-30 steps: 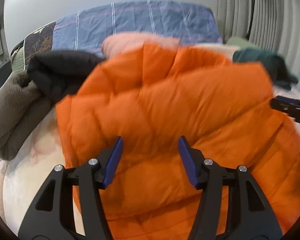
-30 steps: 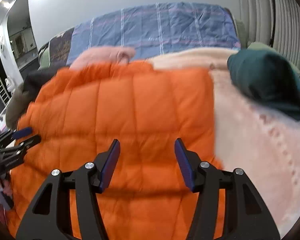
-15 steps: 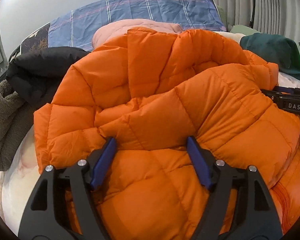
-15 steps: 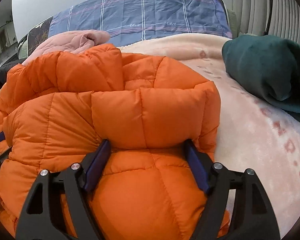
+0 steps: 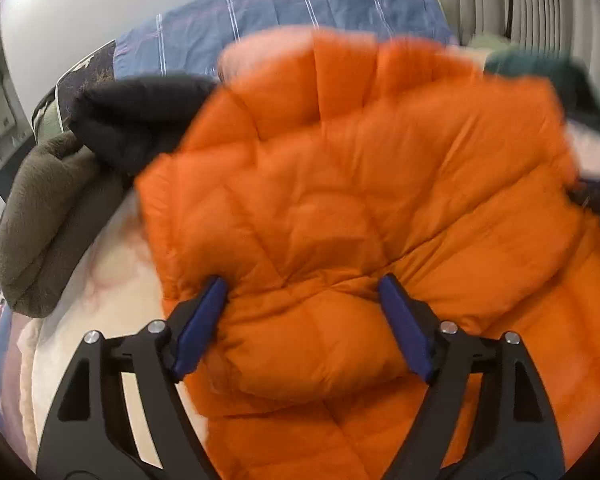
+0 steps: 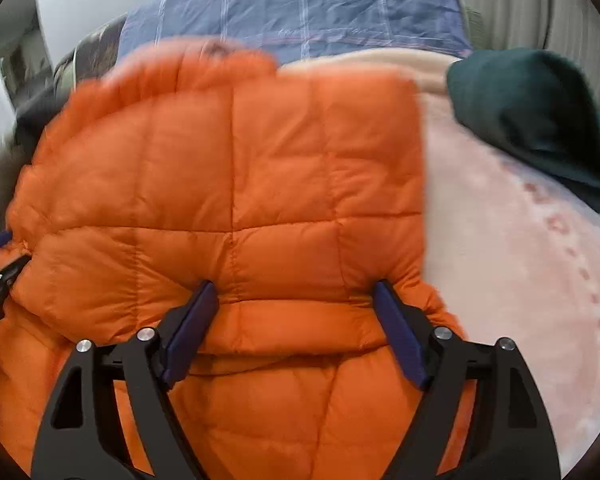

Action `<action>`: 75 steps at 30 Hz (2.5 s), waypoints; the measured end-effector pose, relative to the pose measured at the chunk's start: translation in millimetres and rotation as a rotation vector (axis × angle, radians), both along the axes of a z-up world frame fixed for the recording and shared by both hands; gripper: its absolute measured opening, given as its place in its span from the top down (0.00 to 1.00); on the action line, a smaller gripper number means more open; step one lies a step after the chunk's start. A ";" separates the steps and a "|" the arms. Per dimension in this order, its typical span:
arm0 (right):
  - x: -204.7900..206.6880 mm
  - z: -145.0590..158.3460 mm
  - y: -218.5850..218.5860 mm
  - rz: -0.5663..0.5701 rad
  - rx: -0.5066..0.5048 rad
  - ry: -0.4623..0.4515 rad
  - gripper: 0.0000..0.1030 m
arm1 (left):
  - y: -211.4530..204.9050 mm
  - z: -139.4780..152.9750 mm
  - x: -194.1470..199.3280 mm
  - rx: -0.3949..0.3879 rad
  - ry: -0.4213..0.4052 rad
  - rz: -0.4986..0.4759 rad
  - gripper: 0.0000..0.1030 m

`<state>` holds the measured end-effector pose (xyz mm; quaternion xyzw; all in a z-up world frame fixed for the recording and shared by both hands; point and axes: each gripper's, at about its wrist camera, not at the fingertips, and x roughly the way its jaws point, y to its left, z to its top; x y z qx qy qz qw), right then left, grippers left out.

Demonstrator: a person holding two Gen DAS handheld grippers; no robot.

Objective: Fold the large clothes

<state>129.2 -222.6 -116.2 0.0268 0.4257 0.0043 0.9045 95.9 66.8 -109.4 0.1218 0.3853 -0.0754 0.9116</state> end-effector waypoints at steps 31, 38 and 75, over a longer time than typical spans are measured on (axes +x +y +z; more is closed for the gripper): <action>-219.0 2.5 -83.7 0.011 0.382 -0.012 0.52 | 80.3 -16.6 -208.1 -0.434 0.161 -0.148 0.20; -276.2 4.9 -92.2 0.040 0.438 -0.008 0.52 | 74.8 -11.5 -256.0 -0.428 0.156 -0.174 0.21; -196.1 103.3 -92.7 -0.015 0.422 -0.417 0.99 | 82.9 97.6 -175.4 -0.390 -0.206 -0.085 0.84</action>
